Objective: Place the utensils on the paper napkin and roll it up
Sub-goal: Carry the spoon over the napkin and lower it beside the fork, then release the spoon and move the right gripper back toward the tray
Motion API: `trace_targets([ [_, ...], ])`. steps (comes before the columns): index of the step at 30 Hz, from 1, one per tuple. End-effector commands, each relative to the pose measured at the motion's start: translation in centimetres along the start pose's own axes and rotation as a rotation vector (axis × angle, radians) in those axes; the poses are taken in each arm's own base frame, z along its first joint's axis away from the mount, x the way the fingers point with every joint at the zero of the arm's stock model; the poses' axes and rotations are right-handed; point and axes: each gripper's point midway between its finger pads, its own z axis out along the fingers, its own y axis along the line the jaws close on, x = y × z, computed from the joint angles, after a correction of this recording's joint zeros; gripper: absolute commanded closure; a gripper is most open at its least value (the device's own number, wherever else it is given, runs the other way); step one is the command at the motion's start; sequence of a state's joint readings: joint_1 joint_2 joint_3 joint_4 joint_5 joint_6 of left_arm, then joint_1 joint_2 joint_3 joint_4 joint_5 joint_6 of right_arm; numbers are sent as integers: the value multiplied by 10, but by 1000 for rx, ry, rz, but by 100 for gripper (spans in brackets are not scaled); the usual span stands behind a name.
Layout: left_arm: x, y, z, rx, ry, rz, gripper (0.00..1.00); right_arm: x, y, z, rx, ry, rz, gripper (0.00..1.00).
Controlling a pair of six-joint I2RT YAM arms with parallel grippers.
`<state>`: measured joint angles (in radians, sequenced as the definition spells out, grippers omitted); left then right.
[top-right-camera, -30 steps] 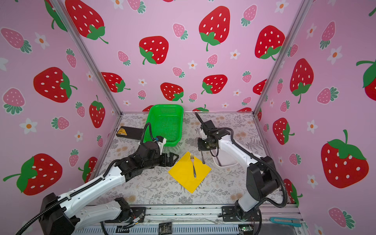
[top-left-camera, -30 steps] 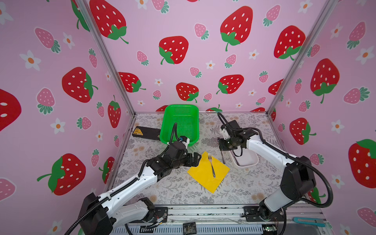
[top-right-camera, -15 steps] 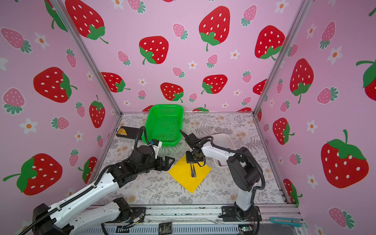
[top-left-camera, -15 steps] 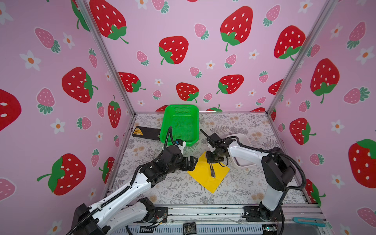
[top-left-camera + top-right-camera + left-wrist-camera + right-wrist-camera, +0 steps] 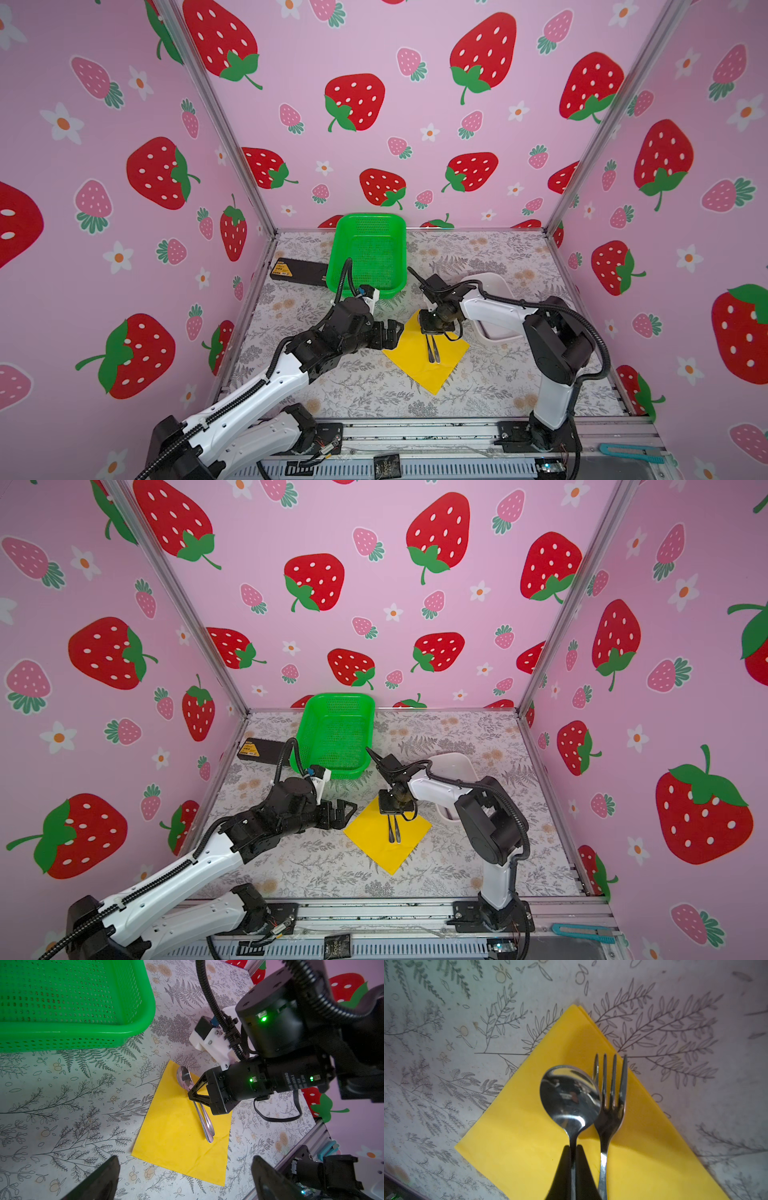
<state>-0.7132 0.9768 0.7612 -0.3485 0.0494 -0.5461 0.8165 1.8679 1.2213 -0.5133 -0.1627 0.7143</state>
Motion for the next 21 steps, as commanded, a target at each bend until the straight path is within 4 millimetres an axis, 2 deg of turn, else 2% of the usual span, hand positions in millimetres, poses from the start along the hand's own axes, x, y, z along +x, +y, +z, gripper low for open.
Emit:
trace_targets([
  [1, 0, 6, 0, -26, -6, 5, 0, 5, -2, 8, 13, 16, 16, 93],
  [12, 2, 9, -2, -36, -7, 5, 0, 5, -6, 10, 33, 19, 12, 89],
  [21, 4, 8, 0, -28, 3, 0, 0, 3, -3, -2, 28, 2, 8, 87],
])
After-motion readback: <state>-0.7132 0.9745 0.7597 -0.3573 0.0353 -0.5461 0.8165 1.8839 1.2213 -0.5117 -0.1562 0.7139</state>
